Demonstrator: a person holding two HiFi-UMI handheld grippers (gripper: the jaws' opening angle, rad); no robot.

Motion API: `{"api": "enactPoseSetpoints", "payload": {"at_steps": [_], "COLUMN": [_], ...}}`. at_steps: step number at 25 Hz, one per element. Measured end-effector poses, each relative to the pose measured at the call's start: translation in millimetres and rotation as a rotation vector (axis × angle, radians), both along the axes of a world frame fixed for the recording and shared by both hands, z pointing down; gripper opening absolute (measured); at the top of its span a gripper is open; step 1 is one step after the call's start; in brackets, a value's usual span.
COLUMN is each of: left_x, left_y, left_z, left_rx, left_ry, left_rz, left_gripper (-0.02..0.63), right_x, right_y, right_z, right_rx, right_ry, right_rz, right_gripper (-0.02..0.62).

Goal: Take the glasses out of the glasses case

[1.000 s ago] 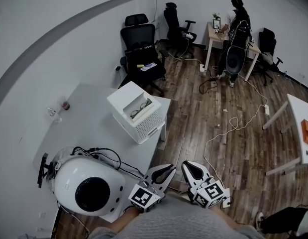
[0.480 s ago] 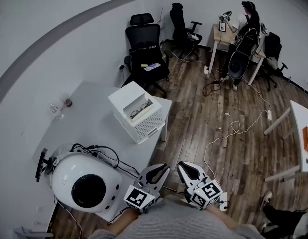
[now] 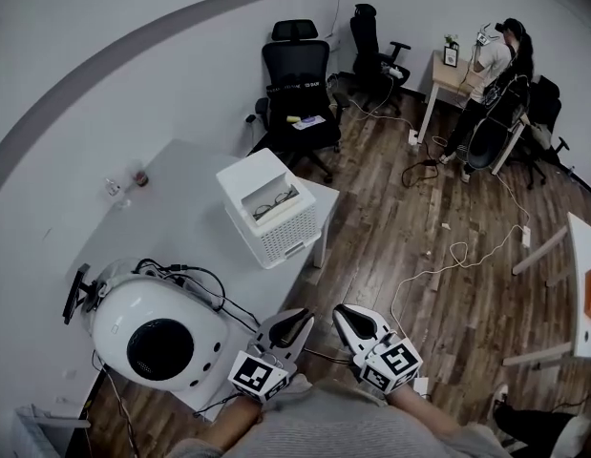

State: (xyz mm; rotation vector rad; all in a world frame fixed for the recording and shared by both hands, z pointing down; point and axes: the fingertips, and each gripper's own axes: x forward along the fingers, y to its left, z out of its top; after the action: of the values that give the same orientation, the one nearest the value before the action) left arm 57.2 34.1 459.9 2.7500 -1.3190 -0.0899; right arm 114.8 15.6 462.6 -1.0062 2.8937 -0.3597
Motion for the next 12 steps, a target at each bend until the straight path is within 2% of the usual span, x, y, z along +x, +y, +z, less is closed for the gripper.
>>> {"api": "enactPoseSetpoints", "payload": {"at_steps": [7,12], "left_x": [-15,-21], "left_y": [-14,-36], "left_z": [-1,1], "left_rx": [0.012,0.002], "left_ry": [0.013,0.047], "left_rz": [-0.082,-0.107], "left_gripper": [0.054,0.054], "right_x": [-1,-4], "right_y": [-12,-32], "right_z": [2,0], "right_rx": [0.002,-0.005], "right_ry": [-0.007,-0.008], "right_rz": [-0.037,-0.049], "right_gripper": [0.015,0.015]}}
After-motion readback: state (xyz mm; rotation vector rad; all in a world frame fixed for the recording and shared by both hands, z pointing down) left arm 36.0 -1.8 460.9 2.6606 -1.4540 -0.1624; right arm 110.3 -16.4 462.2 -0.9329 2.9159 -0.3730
